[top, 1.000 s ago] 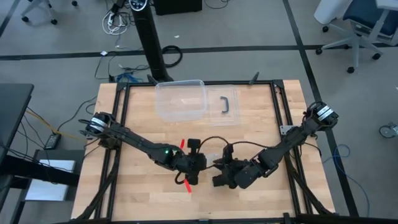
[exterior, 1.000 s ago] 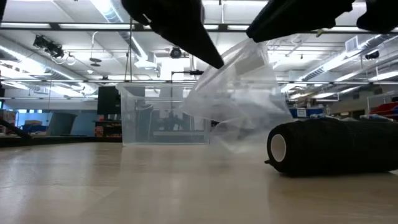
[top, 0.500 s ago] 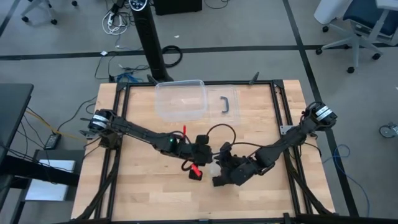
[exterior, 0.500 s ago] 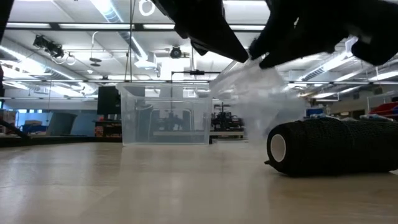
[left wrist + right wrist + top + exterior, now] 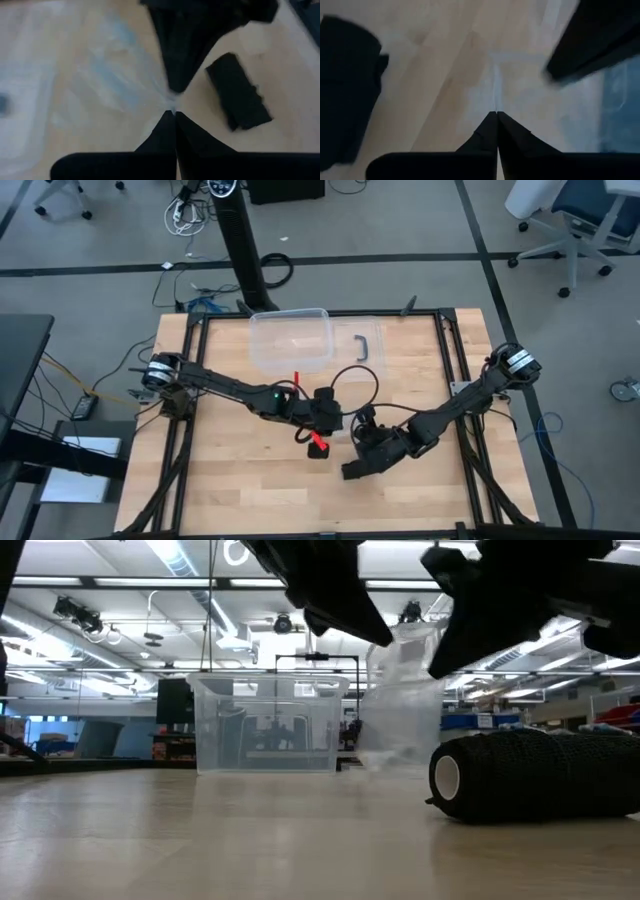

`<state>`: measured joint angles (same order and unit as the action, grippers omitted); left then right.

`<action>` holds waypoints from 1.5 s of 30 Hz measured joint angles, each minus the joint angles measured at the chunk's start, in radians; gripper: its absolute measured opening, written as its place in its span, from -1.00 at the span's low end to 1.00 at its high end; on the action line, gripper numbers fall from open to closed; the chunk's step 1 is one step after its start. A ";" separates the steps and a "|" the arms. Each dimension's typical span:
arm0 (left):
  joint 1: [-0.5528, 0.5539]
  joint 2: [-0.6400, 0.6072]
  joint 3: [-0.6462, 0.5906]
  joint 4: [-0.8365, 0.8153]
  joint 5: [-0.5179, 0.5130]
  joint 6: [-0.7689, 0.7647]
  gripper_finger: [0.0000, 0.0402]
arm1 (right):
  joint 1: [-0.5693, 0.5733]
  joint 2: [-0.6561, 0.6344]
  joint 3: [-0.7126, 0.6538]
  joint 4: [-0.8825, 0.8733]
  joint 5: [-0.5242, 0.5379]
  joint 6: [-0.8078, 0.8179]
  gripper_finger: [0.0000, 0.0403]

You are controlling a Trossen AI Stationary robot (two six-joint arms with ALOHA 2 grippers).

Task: Roll bandage
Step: Open the transparent zip bag

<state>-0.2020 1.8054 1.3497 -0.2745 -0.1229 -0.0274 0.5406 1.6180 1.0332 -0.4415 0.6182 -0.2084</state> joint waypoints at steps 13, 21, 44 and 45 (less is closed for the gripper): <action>-0.037 0.019 -0.042 0.057 -0.173 -0.113 -1.00 | 0.049 0.000 -0.109 -0.030 0.013 0.362 -0.99; -0.047 0.058 -0.114 0.221 -0.232 -0.212 -1.00 | 0.049 0.000 -0.140 0.036 0.014 0.517 -0.92; -0.081 0.067 -0.112 0.289 -0.329 -0.221 -1.00 | -0.025 -0.003 -0.023 0.103 0.161 0.584 -0.96; -0.082 0.067 -0.112 0.289 -0.330 -0.221 -1.00 | -0.032 -0.003 -0.023 0.075 0.145 0.611 -0.96</action>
<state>-0.2837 1.8729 1.2377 0.0143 -0.4534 -0.2481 0.5083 1.6150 1.0103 -0.3662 0.7633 0.4023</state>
